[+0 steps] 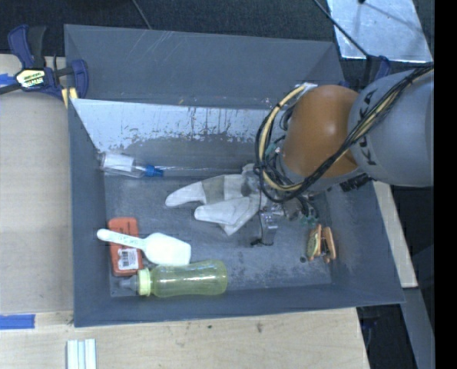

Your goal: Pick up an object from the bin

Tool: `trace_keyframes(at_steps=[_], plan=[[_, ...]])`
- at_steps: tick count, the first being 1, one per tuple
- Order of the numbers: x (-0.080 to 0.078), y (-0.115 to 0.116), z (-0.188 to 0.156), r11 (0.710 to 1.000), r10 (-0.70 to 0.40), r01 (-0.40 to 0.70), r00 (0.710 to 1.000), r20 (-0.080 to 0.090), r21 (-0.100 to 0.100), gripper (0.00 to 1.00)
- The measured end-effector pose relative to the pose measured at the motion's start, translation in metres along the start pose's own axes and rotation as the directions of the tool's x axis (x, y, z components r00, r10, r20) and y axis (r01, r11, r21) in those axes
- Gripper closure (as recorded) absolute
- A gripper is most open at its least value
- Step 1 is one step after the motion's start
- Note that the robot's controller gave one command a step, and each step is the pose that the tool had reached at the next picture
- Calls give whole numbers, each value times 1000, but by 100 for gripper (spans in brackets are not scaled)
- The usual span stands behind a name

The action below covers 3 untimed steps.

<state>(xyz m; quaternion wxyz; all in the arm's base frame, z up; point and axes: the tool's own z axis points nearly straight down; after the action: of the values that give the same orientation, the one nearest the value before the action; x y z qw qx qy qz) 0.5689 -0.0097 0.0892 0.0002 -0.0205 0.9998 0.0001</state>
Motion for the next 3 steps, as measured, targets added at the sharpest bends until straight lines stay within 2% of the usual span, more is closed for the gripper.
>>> trace_keyframes(at_steps=[1, 2, 3], plan=[[-41, 17, 15, 995, 97, -97, 995, 11, -1, 100], [-41, 17, 15, 995, 97, -97, 995, 11, -1, 100], [-18, 15, -106, 998, 63, -63, 998, 2, 1, 100]])
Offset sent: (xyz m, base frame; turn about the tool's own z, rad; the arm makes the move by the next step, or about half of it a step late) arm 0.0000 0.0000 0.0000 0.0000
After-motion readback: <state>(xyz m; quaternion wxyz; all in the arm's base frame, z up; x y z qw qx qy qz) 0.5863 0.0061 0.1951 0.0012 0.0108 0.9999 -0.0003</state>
